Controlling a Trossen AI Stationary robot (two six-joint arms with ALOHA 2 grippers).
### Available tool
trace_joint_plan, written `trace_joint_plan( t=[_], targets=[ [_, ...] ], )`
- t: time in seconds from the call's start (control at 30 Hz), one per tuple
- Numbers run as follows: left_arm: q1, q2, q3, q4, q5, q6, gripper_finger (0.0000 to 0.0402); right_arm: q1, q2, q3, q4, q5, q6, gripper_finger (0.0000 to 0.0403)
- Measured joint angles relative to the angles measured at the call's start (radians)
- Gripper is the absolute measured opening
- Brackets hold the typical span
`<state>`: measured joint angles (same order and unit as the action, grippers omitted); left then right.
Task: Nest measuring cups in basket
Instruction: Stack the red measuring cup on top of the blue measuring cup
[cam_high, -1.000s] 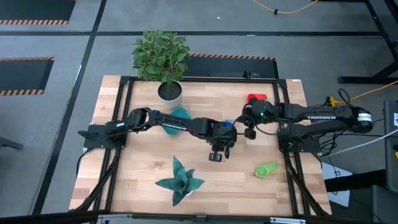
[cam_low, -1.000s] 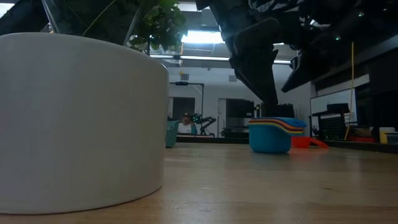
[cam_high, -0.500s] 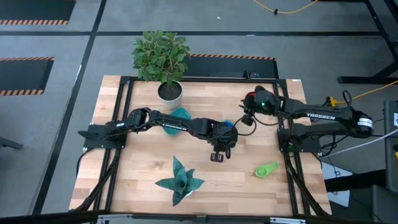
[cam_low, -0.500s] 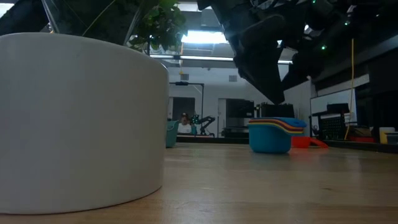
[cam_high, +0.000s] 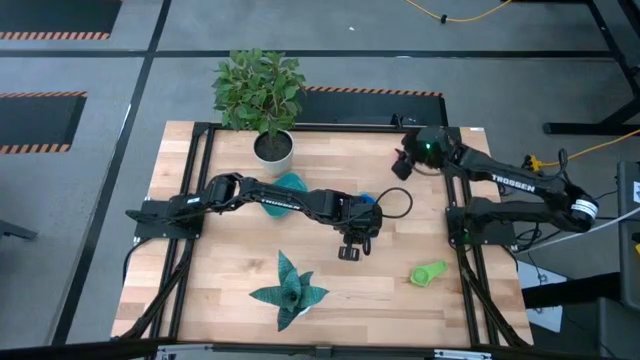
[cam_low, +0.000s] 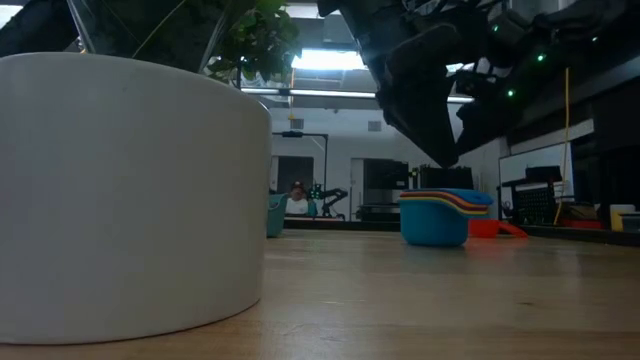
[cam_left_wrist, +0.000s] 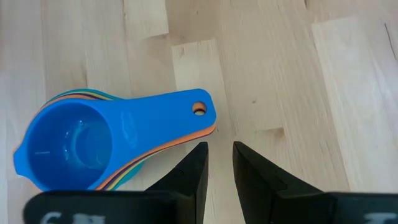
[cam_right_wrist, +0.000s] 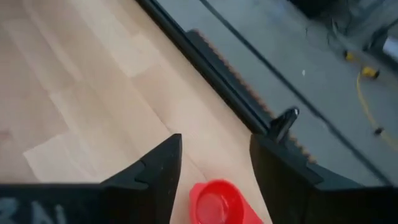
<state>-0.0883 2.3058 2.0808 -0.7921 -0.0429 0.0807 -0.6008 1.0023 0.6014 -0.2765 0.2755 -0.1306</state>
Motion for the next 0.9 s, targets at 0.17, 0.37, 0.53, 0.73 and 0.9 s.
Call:
trace_joint_plan(
  t=[0.17, 0.37, 0.53, 0.73, 0.9],
  targets=[
    [0.000, 0.000, 0.000, 0.000, 0.000, 0.000, 0.0068, -0.128, 0.068, 0.000, -0.004, -0.132, 0.053, 0.0194],
    [0.000, 0.000, 0.000, 0.000, 0.000, 0.000, 0.0068, -0.244, 0.201, 0.000, -0.057, -0.342, 0.106, 0.0195],
    [0.000, 0.000, 0.000, 0.000, 0.000, 0.000, 0.0068, -0.263, 0.298, 0.000, -0.073, -0.374, 0.101, 0.0195],
    [0.000, 0.000, 0.000, 0.000, 0.000, 0.000, 0.0068, -0.263, 0.358, -0.001, -0.035, -0.358, 0.088, 0.0195],
    [0.000, 0.000, 0.000, 0.000, 0.000, 0.000, 0.0068, -0.263, 0.377, -0.001, -0.020, -0.297, 0.045, 0.0195]
  ],
)
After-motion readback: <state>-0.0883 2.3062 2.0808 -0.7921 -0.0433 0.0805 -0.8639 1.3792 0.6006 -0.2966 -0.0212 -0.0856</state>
